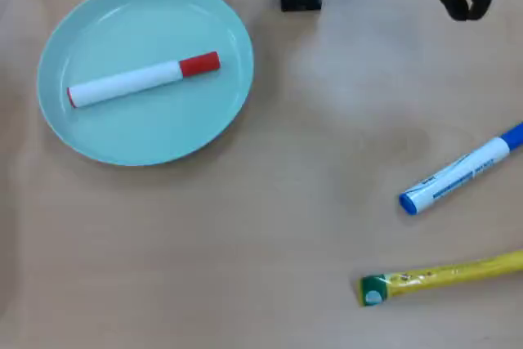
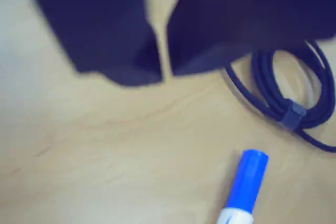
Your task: Pick up the red pen.
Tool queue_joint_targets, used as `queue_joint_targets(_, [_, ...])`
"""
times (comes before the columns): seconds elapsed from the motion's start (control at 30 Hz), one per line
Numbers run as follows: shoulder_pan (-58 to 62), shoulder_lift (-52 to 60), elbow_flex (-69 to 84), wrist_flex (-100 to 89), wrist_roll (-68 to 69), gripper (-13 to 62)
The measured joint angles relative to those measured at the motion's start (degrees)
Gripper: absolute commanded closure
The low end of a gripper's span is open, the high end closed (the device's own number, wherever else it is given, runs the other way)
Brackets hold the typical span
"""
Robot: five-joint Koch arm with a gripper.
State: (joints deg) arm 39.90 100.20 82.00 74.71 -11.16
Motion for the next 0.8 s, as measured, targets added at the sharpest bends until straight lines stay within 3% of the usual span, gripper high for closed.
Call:
queue_joint_targets(0.2, [5.45,0.53,-0.09,1.93,0.18,55.6])
queue_joint_targets(0.53, [36.39,2.9,-15.12,16.88,0.18,54.8])
queue_joint_targets(0.8, [55.55,2.99,-15.82,22.68,0.09,52.2])
